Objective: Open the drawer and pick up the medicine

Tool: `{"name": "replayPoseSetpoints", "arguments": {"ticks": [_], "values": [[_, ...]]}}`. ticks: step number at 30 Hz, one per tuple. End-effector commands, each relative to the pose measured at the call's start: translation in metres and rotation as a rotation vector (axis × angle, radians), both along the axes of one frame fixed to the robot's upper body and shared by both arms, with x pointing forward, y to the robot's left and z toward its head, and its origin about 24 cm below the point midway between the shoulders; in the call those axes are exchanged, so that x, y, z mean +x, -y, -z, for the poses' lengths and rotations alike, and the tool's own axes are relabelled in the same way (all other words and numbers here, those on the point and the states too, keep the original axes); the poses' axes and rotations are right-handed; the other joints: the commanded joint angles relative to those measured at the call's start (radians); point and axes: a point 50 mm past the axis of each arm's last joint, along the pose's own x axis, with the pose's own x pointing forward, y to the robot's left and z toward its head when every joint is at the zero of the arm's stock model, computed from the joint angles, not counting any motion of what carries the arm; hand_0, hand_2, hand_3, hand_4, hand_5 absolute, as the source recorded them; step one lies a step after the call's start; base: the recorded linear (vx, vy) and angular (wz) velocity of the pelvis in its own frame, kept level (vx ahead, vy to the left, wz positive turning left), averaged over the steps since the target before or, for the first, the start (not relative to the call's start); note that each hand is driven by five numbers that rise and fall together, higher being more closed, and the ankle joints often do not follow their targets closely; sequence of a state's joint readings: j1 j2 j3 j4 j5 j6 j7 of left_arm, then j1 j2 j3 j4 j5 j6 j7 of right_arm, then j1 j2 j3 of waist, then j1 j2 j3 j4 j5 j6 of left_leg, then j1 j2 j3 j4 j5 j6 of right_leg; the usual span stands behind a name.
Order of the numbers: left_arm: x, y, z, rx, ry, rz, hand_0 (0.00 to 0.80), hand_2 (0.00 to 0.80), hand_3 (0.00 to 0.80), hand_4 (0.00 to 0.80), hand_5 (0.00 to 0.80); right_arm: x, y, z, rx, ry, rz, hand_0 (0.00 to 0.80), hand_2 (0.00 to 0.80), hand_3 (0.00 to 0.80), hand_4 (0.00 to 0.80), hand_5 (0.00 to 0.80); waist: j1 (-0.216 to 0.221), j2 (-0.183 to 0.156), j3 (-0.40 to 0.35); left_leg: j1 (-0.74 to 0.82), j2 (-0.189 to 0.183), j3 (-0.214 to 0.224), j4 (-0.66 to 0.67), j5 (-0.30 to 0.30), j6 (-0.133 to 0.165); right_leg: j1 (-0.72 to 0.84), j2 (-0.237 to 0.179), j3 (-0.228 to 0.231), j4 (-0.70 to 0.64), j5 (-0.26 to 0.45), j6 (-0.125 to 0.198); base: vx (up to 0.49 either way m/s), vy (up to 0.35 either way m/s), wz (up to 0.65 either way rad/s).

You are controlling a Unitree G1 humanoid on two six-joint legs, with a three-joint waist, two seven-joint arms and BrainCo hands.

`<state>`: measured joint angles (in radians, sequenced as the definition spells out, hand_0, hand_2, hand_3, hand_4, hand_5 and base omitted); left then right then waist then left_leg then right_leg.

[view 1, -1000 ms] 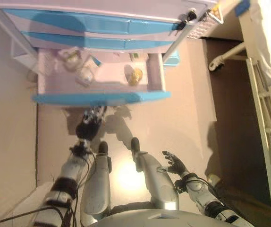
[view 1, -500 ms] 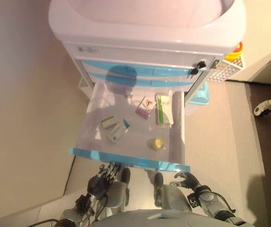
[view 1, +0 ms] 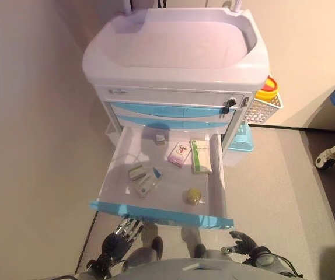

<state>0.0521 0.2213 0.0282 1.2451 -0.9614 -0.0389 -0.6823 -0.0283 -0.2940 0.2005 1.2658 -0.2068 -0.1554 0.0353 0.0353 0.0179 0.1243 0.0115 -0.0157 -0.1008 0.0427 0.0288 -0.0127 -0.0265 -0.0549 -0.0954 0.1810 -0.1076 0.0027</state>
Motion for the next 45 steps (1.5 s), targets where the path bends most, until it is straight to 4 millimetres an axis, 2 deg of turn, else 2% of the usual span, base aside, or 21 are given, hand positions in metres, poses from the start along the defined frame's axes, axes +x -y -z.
{"name": "replayPoseSetpoints", "arguments": {"ticks": [1, 6, 10, 12, 14, 16, 17, 18, 21, 24, 26, 28, 29, 35, 41, 45], "values": [[0.008, -0.022, -0.002, 0.289, -0.086, 0.106, 0.000, 0.000, 0.000, 0.000, 0.000, -0.010, 0.008, 0.003, -0.113, -0.099, -0.040, 0.000, 0.000, 0.000, 0.000, 0.000, 0.003, -0.044, 0.030, 0.018, -0.052, 0.049, 0.013, -0.061, 0.025, 0.080, -0.001, -0.005, -0.077, 0.057, 0.017, 0.000, 0.000, 0.00], [0.009, -0.026, 0.000, 0.473, -0.190, 0.250, 0.000, 0.000, 0.000, 0.000, 0.000, -0.022, 0.029, 0.000, -0.227, -0.143, 0.092, 0.000, 0.000, 0.000, 0.000, 0.000, -0.001, -0.052, 0.012, 0.040, -0.050, 0.061, -0.012, -0.060, 0.034, 0.091, -0.001, 0.005, -0.094, 0.071, 0.026, -0.026, -0.008, -0.01], [0.001, -0.037, 0.001, 0.571, -0.280, 0.317, 0.000, 0.000, 0.000, 0.000, 0.000, -0.017, 0.058, -0.012, -0.327, -0.019, 0.321, 0.000, 0.000, 0.000, 0.000, 0.000, -0.005, -0.060, 0.002, 0.059, -0.044, 0.074, -0.039, -0.053, 0.039, 0.099, 0.004, 0.018, -0.113, 0.091, 0.035, -0.022, -0.018, -0.07], [-0.006, -0.042, 0.002, 0.608, -0.331, 0.352, 0.000, 0.000, 0.000, 0.000, 0.000, -0.004, 0.078, -0.026, -0.381, 0.113, 0.471, 0.000, 0.000, 0.000, 0.000, 0.000, -0.009, -0.063, -0.003, 0.068, -0.038, 0.081, -0.055, -0.049, 0.040, 0.101, 0.006, 0.029, -0.126, 0.103, 0.040, -0.010, -0.009, -0.12], [-0.014, -0.046, 0.003, 0.628, -0.370, 0.371, 0.000, 0.000, 0.000, 0.000, 0.000, 0.017, 0.096, -0.047, -0.418, 0.317, 0.580, 0.000, 0.000, 0.000, 0.000, 0.000, -0.016, -0.064, -0.005, 0.073, -0.032, 0.090, -0.073, -0.044, 0.042, 0.099, 0.010, 0.041, -0.136, 0.113, 0.044, -0.026, 0.005, -0.16], [-0.021, -0.047, 0.003, 0.640, -0.391, 0.394, 0.000, 0.000, 0.000, 0.000, 0.000, 0.033, 0.104, -0.063, -0.455, 0.477, 0.613, 0.000, 0.000, 0.000, 0.000, 0.000, -0.023, -0.064, -0.008, 0.076, -0.030, 0.097, -0.081, -0.043, 0.043, 0.095, 0.012, 0.047, -0.140, 0.119, 0.047, -0.036, 0.020, -0.18], [-0.027, -0.045, 0.005, 0.642, -0.402, 0.401, 0.000, 0.000, 0.000, 0.000, 0.000, 0.055, 0.106, -0.082, -0.477, 0.634, 0.607, 0.000, 0.000, 0.000, 0.000, 0.000, -0.034, -0.065, -0.010, 0.075, -0.029, 0.105, -0.086, -0.044, 0.045, 0.088, 0.012, 0.057, -0.143, 0.123, 0.049, -0.046, 0.035, -0.12], [-0.030, -0.043, 0.006, 0.640, -0.406, 0.401, 0.000, 0.000, 0.000, 0.000, 0.000, 0.069, 0.104, -0.095, -0.486, 0.735, 0.586, 0.000, 0.000, 0.000, 0.000, 0.000, -0.039, -0.066, -0.011, 0.074, -0.029, 0.109, -0.087, -0.045, 0.045, 0.086, 0.012, 0.061, -0.146, 0.125, 0.050, -0.051, 0.049, -0.15], [-0.035, -0.035, 0.008, 0.639, -0.397, 0.405, 0.000, 0.000, 0.000, 0.000, 0.000, 0.115, 0.082, -0.144, -0.455, 1.032, 0.425, 0.000, 0.000, 0.000, 0.000, 0.000, -0.058, -0.065, -0.013, 0.074, -0.030, 0.122, -0.089, -0.052, 0.045, 0.079, 0.010, 0.073, -0.159, 0.132, 0.053, -0.039, 0.062, -0.18], [-0.034, -0.028, 0.010, 0.638, -0.381, 0.398, 0.000, 0.000, 0.000, 0.000, 0.000, 0.146, 0.048, -0.187, -0.344, 1.236, 0.176, 0.000, 0.000, 0.000, 0.000, 0.000, -0.066, -0.066, -0.017, 0.073, -0.031, 0.133, -0.093, -0.056, 0.044, 0.075, 0.004, 0.071, -0.171, 0.136, 0.057, -0.037, 0.050, -0.13], [-0.034, -0.023, 0.011, 0.641, -0.374, 0.397, 0.000, 0.000, 0.000, 0.000, 0.000, 0.158, 0.026, -0.208, -0.302, 1.322, 0.014, 0.000, 0.000, 0.000, 0.000, 0.000, -0.063, -0.068, -0.023, 0.072, -0.028, 0.139, -0.095, -0.056, 0.043, 0.072, -0.003, 0.064, -0.173, 0.136, 0.060, -0.015, 0.026, -0.07], [-0.034, -0.020, 0.011, 0.640, -0.368, 0.399, 0.000, 0.000, 0.000, 0.000, 0.000, 0.162, 0.013, -0.217, -0.265, 1.368, -0.097, 0.000, 0.000, 0.000, 0.000, 0.000, -0.060, -0.068, -0.027, 0.071, -0.026, 0.140, -0.096, -0.056, 0.042, 0.070, -0.007, 0.060, -0.172, 0.134, 0.062, 0.000, 0.000, 0.00], [-0.033, -0.017, 0.012, 0.640, -0.362, 0.410, 0.000, 0.000, 0.000, 0.000, 0.000, 0.164, 0.000, -0.226, -0.246, 1.390, -0.212, 0.000, 0.000, 0.000, 0.000, 0.000, -0.055, -0.069, -0.030, 0.067, -0.026, 0.141, -0.096, -0.056, 0.041, 0.068, -0.011, 0.055, -0.171, 0.132, 0.063, 0.000, 0.000, 0.00], [-0.029, -0.018, 0.011, 0.655, -0.353, 0.469, 0.000, 0.000, 0.000, 0.000, 0.000, 0.161, -0.042, -0.242, -0.366, 1.398, -0.818, 0.000, 0.000, 0.000, 0.000, 0.000, -0.038, -0.078, -0.040, 0.058, -0.026, 0.134, -0.101, -0.054, 0.041, 0.062, -0.020, 0.040, -0.170, 0.127, 0.069, -0.003, -0.001, 0.01], [-0.022, -0.021, 0.010, 0.678, -0.344, 0.526, 0.000, 0.000, 0.000, 0.000, 0.000, 0.167, -0.060, -0.234, -0.382, 1.225, -1.161, 0.000, 0.000, 0.000, 0.000, 0.000, -0.011, -0.087, -0.046, 0.060, -0.022, 0.111, -0.115, -0.046, 0.034, 0.073, -0.026, 0.022, -0.177, 0.126, 0.072, -0.003, -0.010, 0.09], [-0.014, -0.025, 0.007, 0.692, -0.335, 0.537, 0.000, 0.000, 0.000, 0.000, 0.000, 0.171, -0.070, -0.227, -0.379, 1.145, -1.286, 0.000, 0.000, 0.000, 0.000, 0.000, 0.007, -0.089, -0.044, 0.057, -0.023, 0.095, -0.116, -0.042, 0.029, 0.077, -0.030, 0.005, -0.183, 0.127, 0.073, -0.014, -0.007, 0.05]]}}
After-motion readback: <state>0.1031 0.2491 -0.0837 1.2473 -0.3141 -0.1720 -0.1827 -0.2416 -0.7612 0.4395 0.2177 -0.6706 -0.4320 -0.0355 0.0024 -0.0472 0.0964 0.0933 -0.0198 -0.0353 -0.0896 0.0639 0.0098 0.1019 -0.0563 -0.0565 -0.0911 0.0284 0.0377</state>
